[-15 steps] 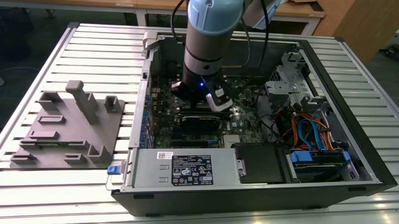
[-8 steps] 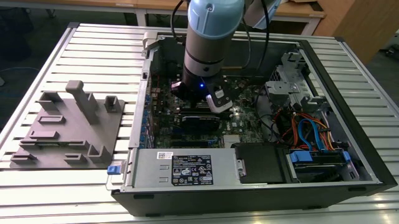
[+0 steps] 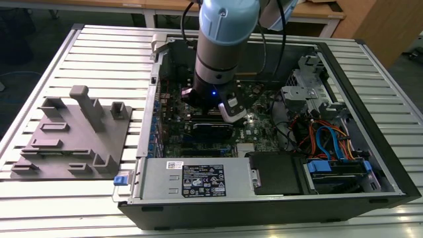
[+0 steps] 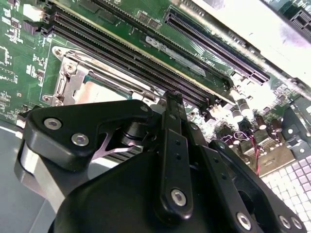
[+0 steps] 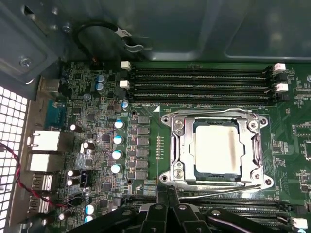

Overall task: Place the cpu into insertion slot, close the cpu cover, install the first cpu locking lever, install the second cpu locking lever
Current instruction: 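Install the second cpu locking lever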

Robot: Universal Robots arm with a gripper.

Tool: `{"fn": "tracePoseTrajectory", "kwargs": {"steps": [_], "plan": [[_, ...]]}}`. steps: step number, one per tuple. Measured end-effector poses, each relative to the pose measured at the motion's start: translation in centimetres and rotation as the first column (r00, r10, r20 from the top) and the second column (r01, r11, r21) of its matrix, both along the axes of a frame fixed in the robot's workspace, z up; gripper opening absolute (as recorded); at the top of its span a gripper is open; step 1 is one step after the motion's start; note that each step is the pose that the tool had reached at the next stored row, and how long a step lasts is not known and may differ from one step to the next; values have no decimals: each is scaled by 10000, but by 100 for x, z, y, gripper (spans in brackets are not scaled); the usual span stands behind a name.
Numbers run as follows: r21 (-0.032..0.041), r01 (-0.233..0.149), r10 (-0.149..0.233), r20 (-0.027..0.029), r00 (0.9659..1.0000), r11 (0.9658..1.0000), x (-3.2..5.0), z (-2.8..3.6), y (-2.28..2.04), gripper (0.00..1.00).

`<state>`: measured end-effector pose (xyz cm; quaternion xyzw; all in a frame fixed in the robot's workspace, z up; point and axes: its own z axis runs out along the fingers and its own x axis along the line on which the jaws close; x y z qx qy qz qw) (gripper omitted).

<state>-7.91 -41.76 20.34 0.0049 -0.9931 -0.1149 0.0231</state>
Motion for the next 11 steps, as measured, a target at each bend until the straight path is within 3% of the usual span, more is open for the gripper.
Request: {"fn": "tracePoseTrajectory", "kwargs": {"steps": [11], "plan": [[337,-1,1,0,10000,9994,0,-73,-6,10]]}}
